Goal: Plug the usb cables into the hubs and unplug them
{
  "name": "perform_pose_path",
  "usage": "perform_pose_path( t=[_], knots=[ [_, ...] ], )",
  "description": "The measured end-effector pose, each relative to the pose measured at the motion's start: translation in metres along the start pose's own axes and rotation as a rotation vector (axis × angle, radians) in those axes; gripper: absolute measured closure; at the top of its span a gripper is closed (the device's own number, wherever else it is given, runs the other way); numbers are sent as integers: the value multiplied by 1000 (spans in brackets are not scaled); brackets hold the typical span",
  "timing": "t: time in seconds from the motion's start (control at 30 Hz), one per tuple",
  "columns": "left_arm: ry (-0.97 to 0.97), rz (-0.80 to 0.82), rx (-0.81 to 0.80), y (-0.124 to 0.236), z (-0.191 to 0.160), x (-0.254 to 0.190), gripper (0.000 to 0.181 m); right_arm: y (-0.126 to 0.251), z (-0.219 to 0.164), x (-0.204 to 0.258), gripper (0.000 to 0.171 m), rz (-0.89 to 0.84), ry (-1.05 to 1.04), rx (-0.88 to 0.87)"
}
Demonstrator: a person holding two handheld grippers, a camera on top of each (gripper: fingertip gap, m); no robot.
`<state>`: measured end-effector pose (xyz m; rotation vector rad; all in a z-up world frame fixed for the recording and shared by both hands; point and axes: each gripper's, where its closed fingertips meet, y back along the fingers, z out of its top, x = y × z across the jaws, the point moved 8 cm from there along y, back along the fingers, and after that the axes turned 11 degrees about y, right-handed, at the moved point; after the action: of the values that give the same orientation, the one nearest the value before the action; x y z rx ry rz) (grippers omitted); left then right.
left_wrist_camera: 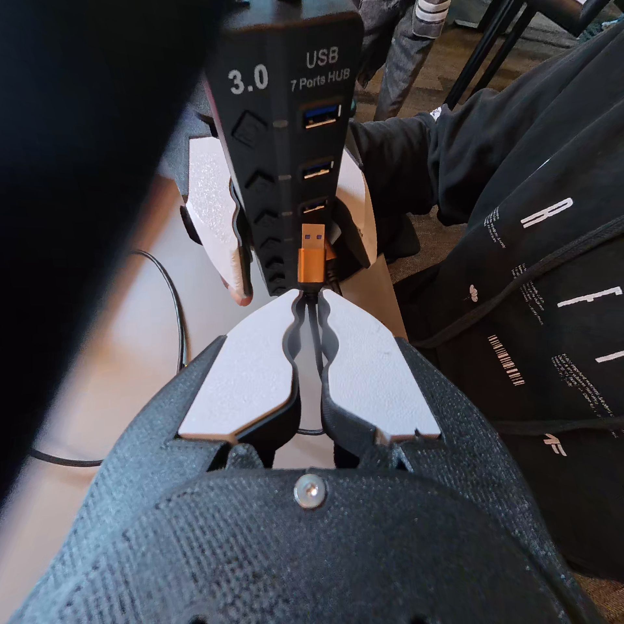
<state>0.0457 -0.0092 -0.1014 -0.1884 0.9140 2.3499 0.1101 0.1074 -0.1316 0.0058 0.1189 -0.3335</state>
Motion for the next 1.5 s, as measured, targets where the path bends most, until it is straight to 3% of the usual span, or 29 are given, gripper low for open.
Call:
perform_pose_path(
  t=[0.33,0.53,0.7,0.9,1.03,1.17,1.27,1.37,1.5],
  knots=[
    [78,-31,-23,6,6,-6,174,5,3,-3,105,7,-41,-76],
    [82,-79,-50,23,-12,-8,174,19,1,-10,107,-43,-52,-87],
    [34,-41,-78,51,-35,-15,174,38,7,-19,107,-146,-40,-152],
    [68,78,-275,110,-47,-14,174,60,10,-32,107,-315,-43,-219],
    [-2,24,-369,135,-45,-36,174,61,11,-32,107,-336,-40,-226],
    [-91,-129,-467,149,-39,-61,174,57,10,-31,107,-324,-45,-227],
    [55,-39,-438,138,-48,-35,174,56,9,-31,107,-322,-48,-222],
    [244,-58,-363,108,-74,0,174,55,9,-31,107,-324,-46,-218],
    [344,129,-233,87,-111,44,174,57,8,-32,107,-334,-48,-215]
  ],
)
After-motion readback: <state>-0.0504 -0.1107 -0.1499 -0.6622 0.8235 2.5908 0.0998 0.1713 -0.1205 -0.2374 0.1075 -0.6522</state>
